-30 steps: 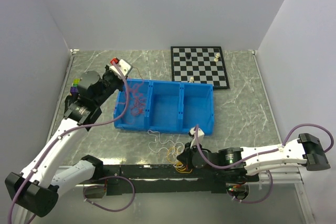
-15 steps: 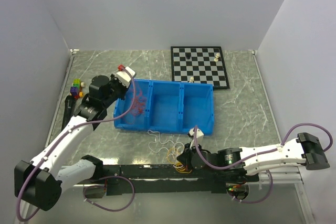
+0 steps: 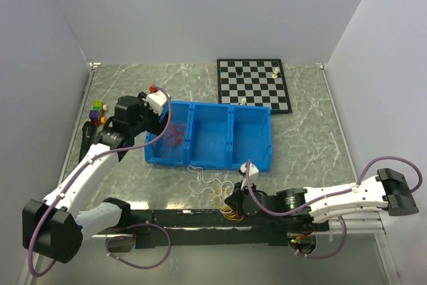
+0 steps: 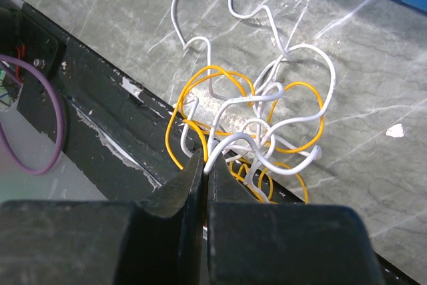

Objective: Untangle the cables

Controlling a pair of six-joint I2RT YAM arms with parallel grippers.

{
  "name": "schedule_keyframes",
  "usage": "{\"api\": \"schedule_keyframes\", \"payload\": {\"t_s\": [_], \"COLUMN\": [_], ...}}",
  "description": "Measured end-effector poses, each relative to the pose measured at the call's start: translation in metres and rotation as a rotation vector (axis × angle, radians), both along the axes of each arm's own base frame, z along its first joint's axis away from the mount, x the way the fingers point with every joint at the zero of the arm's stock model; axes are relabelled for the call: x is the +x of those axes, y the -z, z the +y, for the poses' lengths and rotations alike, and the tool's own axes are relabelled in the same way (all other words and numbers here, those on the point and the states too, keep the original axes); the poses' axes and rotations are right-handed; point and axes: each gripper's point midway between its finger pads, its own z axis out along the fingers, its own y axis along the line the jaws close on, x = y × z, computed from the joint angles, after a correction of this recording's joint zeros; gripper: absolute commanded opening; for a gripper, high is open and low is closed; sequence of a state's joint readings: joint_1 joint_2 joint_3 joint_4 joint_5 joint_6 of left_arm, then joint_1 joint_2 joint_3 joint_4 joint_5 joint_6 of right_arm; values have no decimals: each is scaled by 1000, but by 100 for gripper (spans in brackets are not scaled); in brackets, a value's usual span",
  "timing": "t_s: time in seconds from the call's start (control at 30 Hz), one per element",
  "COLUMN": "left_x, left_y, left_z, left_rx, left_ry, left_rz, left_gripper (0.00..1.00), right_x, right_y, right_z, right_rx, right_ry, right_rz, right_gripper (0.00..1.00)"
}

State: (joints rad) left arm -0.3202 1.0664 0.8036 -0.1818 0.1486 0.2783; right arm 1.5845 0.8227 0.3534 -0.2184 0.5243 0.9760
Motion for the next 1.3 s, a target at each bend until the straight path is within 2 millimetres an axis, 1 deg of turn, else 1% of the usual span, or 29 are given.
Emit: {"api": "schedule_keyframes", "payload": {"t_s": [0.1,0.17,0.23,0.27,0.33,0.37,0.4,0.47,0.5,0.57,0.63,0.7,0.73,0.83,0.9,0.97,1.03,1.1,1.17,1.3], "left_x": [-7,-17,-35,-49,-87,-105,-129,-169,-184,-201,-211,-220,-224,-233,-236,-239,-241,-245,-249,-255], "left_y": [-1,-10,-21,-28,-40,-43,-43,-32,-23,-3,17,31,36,42,43,45,48,51,53,57], "left_z": [-5,-15,-29,-40,-69,-83,-100,-122,-129,-137,-145,-151,-153,-160,-166,-168,-169,-169,-170,-170], "left_rx": [7,-2,-13,-14,-17,-16,-10,2,13,35,51,58,58,42,29,20,10,-6,-21,-50], "left_ry": [50,129,242,315,499,582,686,852,911,978,1011,1033,1042,1065,1079,1084,1089,1094,1096,1086], "left_rz": [25,21,-3,-20,-63,-82,-100,-90,-68,-7,66,121,142,172,175,188,201,226,257,323], "left_gripper": [85,85,87,87,88,88,89,89,88,88,88,88,88,86,81,72,65,66,70,72], "right_x": [1,1,1,1,2,2,2,1,1,-1,-4,-7,-9,-11,-12,-13,-14,-15,-15,-15], "right_y": [0,-2,-5,-6,-11,-13,-15,-19,-19,-19,-19,-20,-21,-22,-23,-23,-25,-30,-35,-53], "right_z": [0,0,2,3,5,7,9,11,12,12,12,13,14,15,15,15,17,18,17,18], "right_rx": [0,1,4,5,10,14,16,20,21,20,22,27,30,31,28,23,26,35,48,86], "right_ry": [3,2,-3,-8,-12,-14,-16,-19,-20,-26,-38,-51,-59,-76,-85,-95,-101,-106,-112,-126], "right_rz": [-3,-6,-13,-18,-24,-27,-30,-31,-30,-25,-22,-19,-20,-26,-31,-39,-45,-57,-76,-122], "right_gripper": [0,0,0,0,0,0,0,0,0,0,0,0,0,0,0,0,0,0,0,0]}}
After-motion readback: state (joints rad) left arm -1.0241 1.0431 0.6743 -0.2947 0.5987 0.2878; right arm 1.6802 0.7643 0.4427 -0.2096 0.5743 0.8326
